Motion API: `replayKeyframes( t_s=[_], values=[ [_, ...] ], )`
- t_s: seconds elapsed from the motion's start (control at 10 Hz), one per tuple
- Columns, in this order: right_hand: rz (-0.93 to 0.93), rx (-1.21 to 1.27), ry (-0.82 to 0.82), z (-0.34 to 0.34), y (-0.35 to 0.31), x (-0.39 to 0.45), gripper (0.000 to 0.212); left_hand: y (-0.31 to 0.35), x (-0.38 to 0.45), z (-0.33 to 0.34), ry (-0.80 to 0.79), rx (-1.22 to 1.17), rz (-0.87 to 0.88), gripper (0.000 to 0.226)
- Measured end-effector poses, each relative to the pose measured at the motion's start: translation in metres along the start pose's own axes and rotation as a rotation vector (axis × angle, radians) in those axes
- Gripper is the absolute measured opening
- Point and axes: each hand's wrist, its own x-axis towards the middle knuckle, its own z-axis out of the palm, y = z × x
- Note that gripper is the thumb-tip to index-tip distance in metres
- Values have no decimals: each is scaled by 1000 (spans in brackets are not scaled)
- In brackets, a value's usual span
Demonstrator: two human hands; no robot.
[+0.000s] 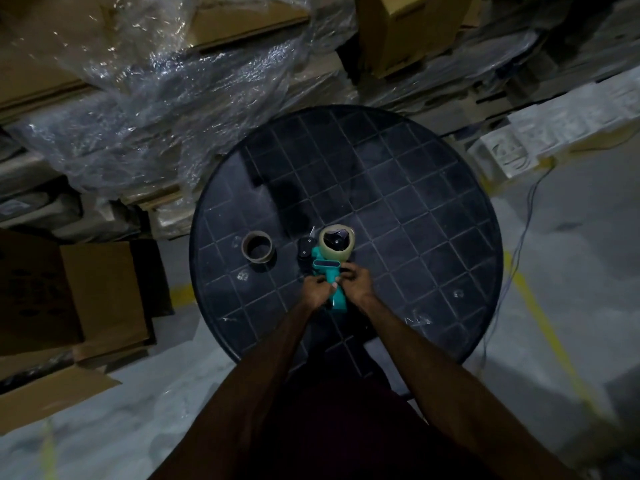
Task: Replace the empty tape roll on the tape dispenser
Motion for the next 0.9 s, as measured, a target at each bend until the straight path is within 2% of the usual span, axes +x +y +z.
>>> replayKeyframes(
  t_s=[0.1, 0.2, 0.3, 0.5, 0.7, 0.9],
  values=[
    [-7, -11, -6, 0, 4, 3, 40, 18, -19, -1, 3, 14, -34, 28],
    [10, -31, -13, 1, 3, 1, 45, 12, -10, 1, 28, 56, -29, 27],
    [16, -15, -37, 2, 5, -4, 36, 30, -34, 0, 42, 96, -13, 14],
    [13, -47, -106, -3, 3, -20, 37, 35, -58, 0, 8, 185, 39, 25],
    [34, -18, -94, -10, -2, -38, 25, 34, -74, -3, 20, 246, 100, 25],
    [-22, -30, -59, -9, 3, -54, 21, -2, -39, -7, 12, 250, 157, 29]
  ],
)
